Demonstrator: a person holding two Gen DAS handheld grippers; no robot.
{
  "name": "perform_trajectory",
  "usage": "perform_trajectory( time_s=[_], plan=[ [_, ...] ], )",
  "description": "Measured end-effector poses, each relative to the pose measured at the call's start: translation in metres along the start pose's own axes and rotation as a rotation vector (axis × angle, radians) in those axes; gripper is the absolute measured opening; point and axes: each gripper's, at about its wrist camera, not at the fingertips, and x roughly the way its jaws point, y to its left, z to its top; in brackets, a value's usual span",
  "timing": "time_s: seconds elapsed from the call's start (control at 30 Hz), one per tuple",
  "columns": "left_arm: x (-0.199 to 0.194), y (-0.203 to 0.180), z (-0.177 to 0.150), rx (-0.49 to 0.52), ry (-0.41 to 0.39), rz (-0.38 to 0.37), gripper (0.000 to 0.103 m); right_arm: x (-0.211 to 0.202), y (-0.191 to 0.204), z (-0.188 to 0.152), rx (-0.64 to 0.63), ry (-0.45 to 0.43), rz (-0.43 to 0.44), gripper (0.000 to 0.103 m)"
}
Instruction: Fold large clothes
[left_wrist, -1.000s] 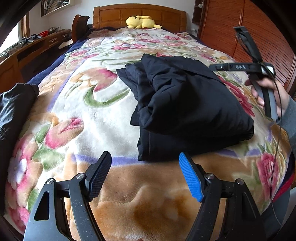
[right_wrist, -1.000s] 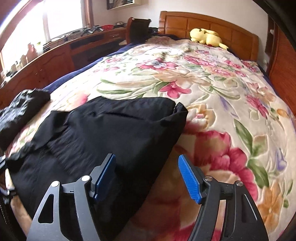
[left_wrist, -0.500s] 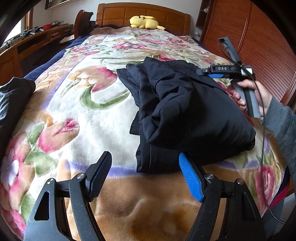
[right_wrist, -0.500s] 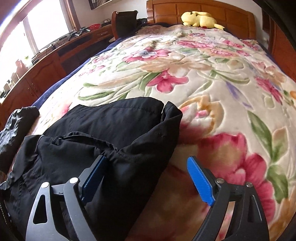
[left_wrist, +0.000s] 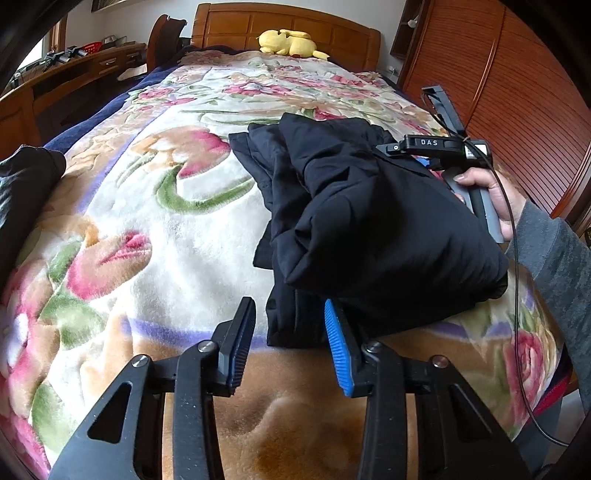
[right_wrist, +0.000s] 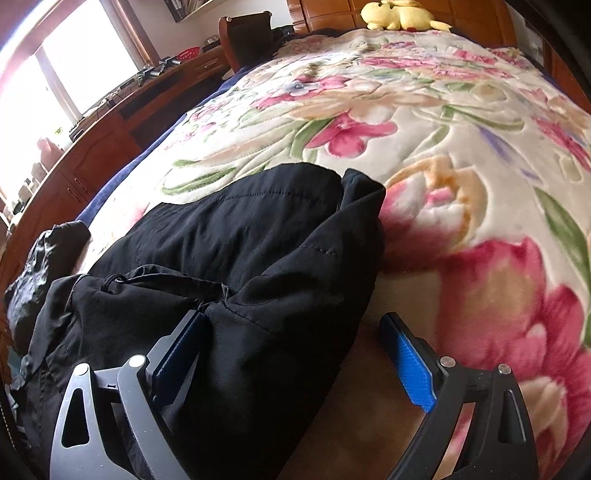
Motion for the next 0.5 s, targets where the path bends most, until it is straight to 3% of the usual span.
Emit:
perform_trajectory(
  time_s=[0.33,0.47,0.5],
  plan=[
    [0.0010,0.0004,-0.0018,-0.009,0.011,0.005,0.040,0.0074,0.0060,-0.0009,0.022,0.020,0.016,0.094],
    [0.0061,0.0012,-0.0022,-0.007,0.023,0.007,0.039,0.0088,0.0062,-0.0035,0.040,0.014,0.045,0.087],
    [0.0069,0.0014,-0.0016,-0.007,0.022,0.000,0.033,0.0095,0.0056,-0.0050,0.048,0.009,0.050,0.085]
  ],
)
